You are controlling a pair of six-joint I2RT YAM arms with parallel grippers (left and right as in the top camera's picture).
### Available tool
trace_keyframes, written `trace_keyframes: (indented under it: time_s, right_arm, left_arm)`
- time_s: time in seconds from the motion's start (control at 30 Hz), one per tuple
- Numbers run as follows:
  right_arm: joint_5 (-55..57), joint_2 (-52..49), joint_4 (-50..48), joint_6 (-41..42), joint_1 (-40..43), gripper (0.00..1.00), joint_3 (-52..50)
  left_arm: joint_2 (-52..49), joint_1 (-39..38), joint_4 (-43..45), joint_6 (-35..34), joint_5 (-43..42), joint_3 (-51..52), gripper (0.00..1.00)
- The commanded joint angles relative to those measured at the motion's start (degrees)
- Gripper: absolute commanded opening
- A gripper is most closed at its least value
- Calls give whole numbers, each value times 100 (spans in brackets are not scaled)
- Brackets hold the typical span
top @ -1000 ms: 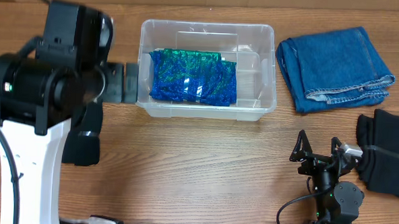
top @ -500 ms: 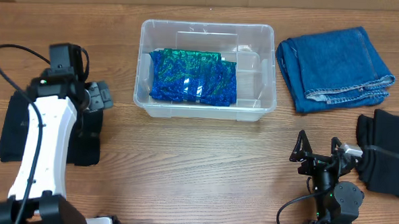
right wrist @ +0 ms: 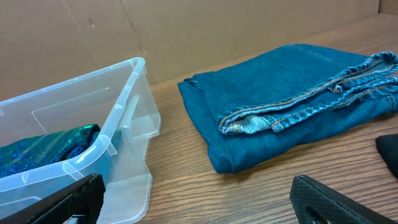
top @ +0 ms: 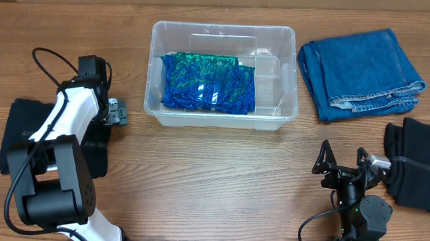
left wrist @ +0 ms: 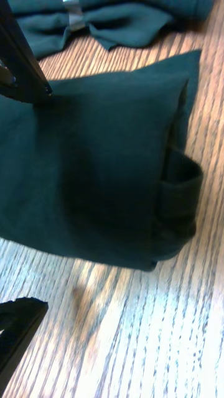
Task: Pack container
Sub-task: 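Release the fabric and move the left gripper to the black cloth, then carry the black cloth with the left gripper into the bin's right side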
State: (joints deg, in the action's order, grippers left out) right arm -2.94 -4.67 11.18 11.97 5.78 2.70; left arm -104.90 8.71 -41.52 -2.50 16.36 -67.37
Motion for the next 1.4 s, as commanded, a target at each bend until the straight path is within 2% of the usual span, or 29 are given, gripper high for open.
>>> trace_keyframes:
  time_s: [0.0,0.23,0.27,0.33,0.4,0.47,0.5,0.53,0.57,0.63,0.7,0.8,0.93,1.07,1.13,1.2,1.3,1.37]
  right_arm:
    - [11,31,7,-2,-24,100,66]
    - [11,31,7,-2,-24,100,66]
    - [11,31,7,-2,-26,100,66]
    - [11,31,7,-2,-24,100,66]
    - [11,31,7,-2,-24,100,66]
    - [11,28,7,-2,-24,100,66]
    - [11,31,7,-2,-24,100,66]
    - [11,31,7,-2,-24,100,66]
    - [11,31,7,-2,-26,100,66]
    - [11,31,7,-2,-24,100,66]
    - [11,31,7,-2,-24,100,66]
    - [11,31,7,-2,-26,100,66]
    - [11,31,7,-2,-24,100,66]
    - [11,31,7,-2,-26,100,66]
    - [11,31,7,-2,-24,100,66]
    - [11,31,7,-2,-24,100,66]
    - [11,31,7,-2,-26,100,66]
    - [11,31,7,-2,-24,100,66]
  left_arm:
    - [-66,109,52,256,225,4,100]
    - [-461,181,136,254,208,15,100]
    - [-522,181,146,245,203,15,97]
    - [-625,181,155,221,136,15,87]
    - [-793,173,199,197,-380,15,59]
    - [-798,173,236,-46,-442,13,37]
    - [-791,173,245,-175,-446,4,31]
    - [-791,173,236,-387,-466,-39,18]
    - [-789,173,162,-527,-603,-120,18]
    - [-785,173,-101,-741,-1215,-461,6]
    - [-785,173,-411,-739,-1899,-966,4]
    - [-785,168,-1508,-734,-2756,-2542,4]
    - [-782,118,-2964,-474,-2800,-4833,4]
    - [-782,57,-3637,-479,-2872,-6520,4]
    - [-782,-179,-3779,-636,-3152,-7300,4]
    - [-782,-616,-3635,-918,-3252,-7628,4]
    - [-828,-1534,-2951,-1117,-3147,-7604,4]
    - [-966,-2190,-2463,-1449,-2752,-7578,4]
